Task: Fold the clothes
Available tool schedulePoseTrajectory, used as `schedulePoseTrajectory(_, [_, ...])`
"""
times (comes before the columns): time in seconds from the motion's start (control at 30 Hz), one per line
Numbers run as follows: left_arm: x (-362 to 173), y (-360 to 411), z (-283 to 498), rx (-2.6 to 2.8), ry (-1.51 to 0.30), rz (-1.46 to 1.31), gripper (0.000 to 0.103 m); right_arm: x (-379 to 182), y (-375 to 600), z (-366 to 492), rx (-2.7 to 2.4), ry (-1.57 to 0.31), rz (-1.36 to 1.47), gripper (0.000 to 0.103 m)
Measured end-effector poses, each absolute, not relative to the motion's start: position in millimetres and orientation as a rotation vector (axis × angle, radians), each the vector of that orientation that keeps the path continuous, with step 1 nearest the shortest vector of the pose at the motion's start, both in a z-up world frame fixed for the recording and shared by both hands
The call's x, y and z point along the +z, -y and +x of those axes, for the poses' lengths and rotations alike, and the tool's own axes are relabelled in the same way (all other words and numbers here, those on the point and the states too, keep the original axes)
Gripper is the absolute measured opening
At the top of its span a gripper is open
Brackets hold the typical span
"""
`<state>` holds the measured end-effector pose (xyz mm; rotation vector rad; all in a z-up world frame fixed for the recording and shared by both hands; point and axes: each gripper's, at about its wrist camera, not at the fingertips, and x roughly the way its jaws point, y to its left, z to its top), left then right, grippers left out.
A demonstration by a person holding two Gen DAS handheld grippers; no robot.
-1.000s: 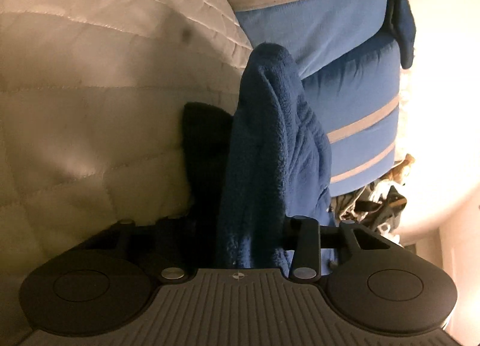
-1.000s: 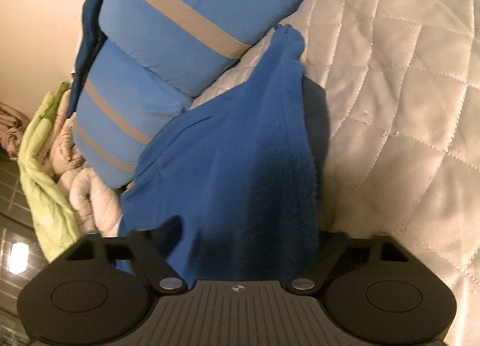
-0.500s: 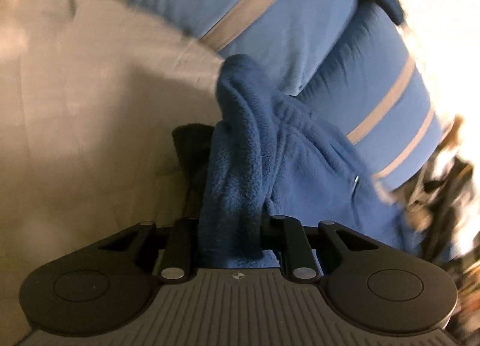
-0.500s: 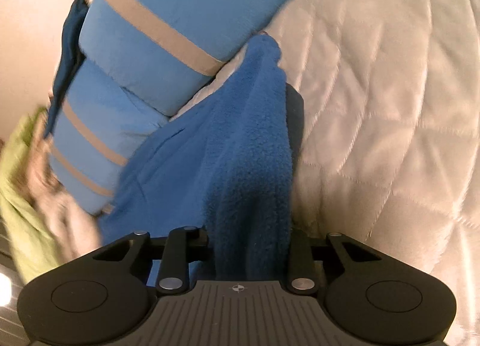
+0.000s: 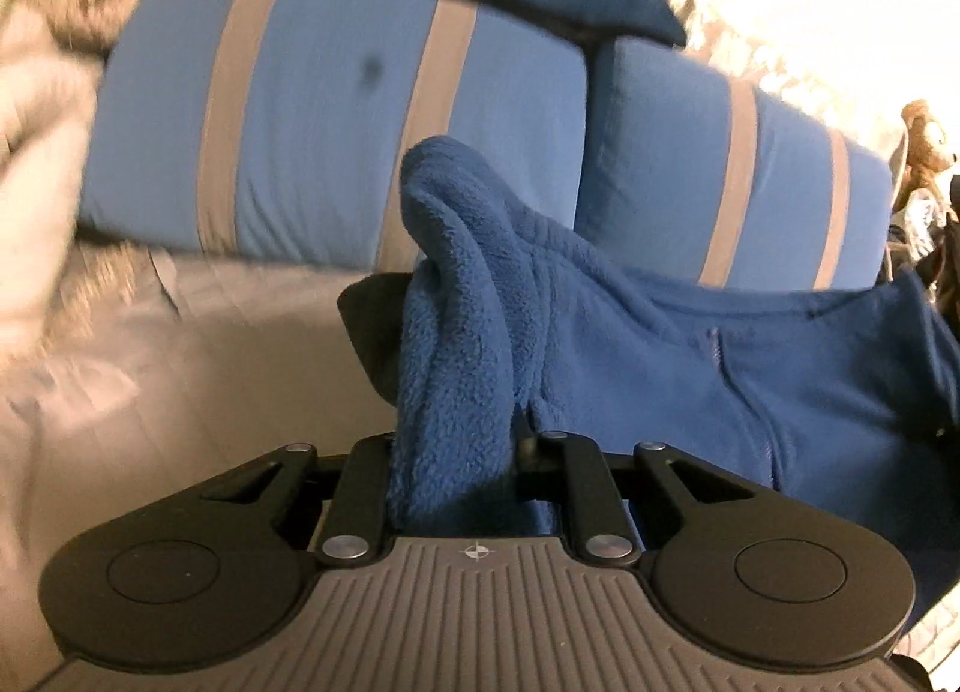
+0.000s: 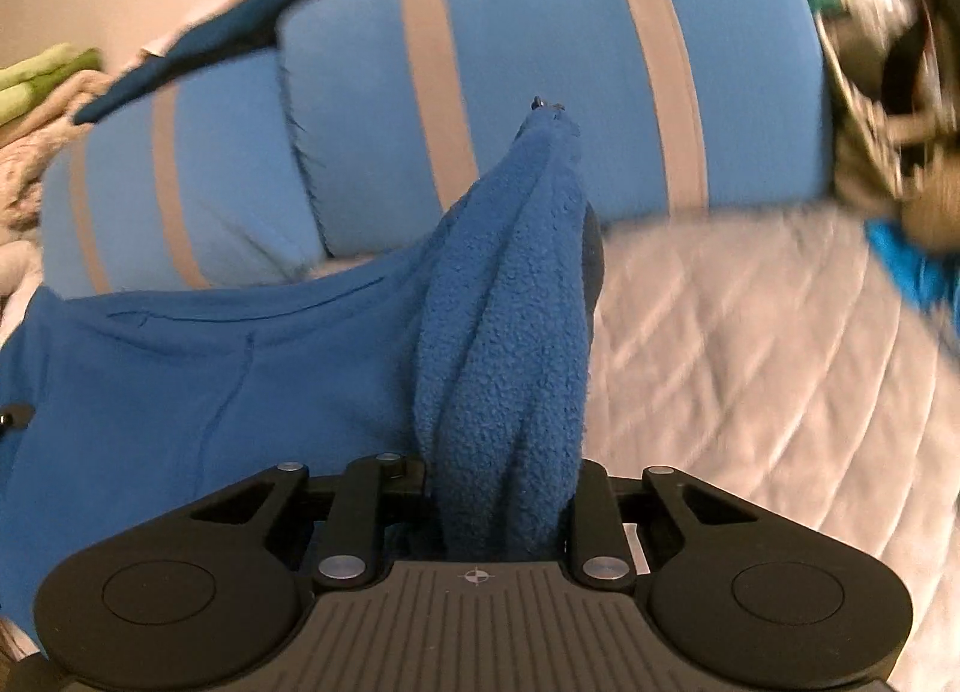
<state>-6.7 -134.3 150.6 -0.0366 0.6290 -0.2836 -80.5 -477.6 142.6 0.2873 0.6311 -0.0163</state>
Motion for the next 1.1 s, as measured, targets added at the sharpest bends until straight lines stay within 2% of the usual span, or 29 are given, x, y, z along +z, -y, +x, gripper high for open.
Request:
schedulePoseTrajectory(0.23, [187.9,125.3,-28.3,-0.285,-0.571,-0.021,0.019,198.5,462.5,-91.0,0.04,-0.548,0.239,0.026])
schedulePoseTrajectory(0.53, [189.3,73.9,-50.4,-0.246,-0.595,-0.037,0.019,208.1,424.3,-100.0,0.124,-0.571,0.246,0.026])
schedulePoseTrajectory(0.7, [230.7,35.2,-55.8,-0.182,-0.49,-0.014,0.019,233.6,374.2,-90.1,0.177,-0.512,0.167,0.025])
schedulePoseTrajectory(0.77, [259.2,24.7,-46.6,-0.136,-0.383,0.033,0.023,256.5,355.9,-75.8,0.203,-0.459,0.15,0.025])
schedulePoseTrajectory(0.8, [269.7,21.4,-34.1,-0.095,-0.317,0.056,0.029,268.3,348.6,-64.5,0.21,-0.426,0.153,0.025])
schedulePoseTrajectory(0.83, [279.3,18.0,-20.4,-0.049,-0.256,0.08,0.042,280.1,341.3,-53.2,0.218,-0.393,0.157,0.027])
schedulePoseTrajectory(0.87, [284.0,15.4,-1.3,0.025,-0.232,0.109,0.051,288.7,334.9,-38.4,0.211,-0.371,0.163,0.035])
schedulePoseTrajectory(0.9, [285.1,15.0,14.2,0.111,-0.244,0.123,0.075,292.9,330.0,-18.8,0.185,-0.362,0.173,0.044])
schedulePoseTrajectory(0.93, [285.6,14.7,28.6,0.191,-0.256,0.136,0.085,297.1,325.0,0.8,0.159,-0.354,0.182,0.072])
schedulePoseTrajectory(0.97, [283.2,14.3,36.0,0.232,-0.269,0.142,0.085,299.5,323.1,10.4,0.14,-0.348,0.182,0.095])
schedulePoseTrajectory(1.07, [268.2,14.8,28.8,0.218,-0.25,0.16,0.085,298.6,329.8,-2.8,0.114,-0.335,0.143,0.103])
schedulePoseTrajectory(1.1, [262.7,14.8,24.2,0.205,-0.244,0.164,0.085,298.4,332.0,-7.2,0.105,-0.331,0.13,0.103])
